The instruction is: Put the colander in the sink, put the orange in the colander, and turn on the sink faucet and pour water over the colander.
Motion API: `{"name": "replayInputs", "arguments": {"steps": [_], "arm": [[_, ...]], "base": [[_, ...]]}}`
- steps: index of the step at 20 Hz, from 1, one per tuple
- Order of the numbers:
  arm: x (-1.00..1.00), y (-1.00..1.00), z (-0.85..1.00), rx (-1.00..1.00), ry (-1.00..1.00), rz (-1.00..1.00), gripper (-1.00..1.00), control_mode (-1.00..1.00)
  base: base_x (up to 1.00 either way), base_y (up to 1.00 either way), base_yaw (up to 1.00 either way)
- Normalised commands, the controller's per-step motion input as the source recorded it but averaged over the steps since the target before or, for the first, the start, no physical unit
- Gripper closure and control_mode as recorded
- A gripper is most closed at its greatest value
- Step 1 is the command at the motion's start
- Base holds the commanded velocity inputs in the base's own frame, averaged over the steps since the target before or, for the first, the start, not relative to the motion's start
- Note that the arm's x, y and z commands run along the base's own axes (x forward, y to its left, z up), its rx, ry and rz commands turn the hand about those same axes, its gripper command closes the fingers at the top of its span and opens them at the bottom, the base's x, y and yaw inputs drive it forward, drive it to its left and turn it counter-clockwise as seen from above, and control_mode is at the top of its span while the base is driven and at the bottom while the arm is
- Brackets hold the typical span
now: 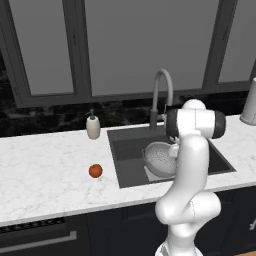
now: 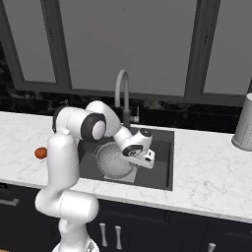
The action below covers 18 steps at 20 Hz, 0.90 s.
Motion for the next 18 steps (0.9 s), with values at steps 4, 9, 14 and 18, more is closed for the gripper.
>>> {"name": "replayInputs", "arguments": {"steps": [4,9,14,18], "arm": [[0.52,-0.08,-0.44,-0.01,0.00,0.00,1.00,-1.00],[0.20,-0.10,-0.38,-0.04,0.00,0.00,1.00,-1.00],[0.01,-0.06,-0.20,-0.08,0.00,0.01,1.00,-1.00],[-0.12,0.00,0.00,-0.11,0.00,0.04,1.00,-1.00]], "base": [[0.00,0.00,0.00],[0.00,0.00,0.00],[0.00,0.00,0.00],[0.00,0.00,0.00]]}}
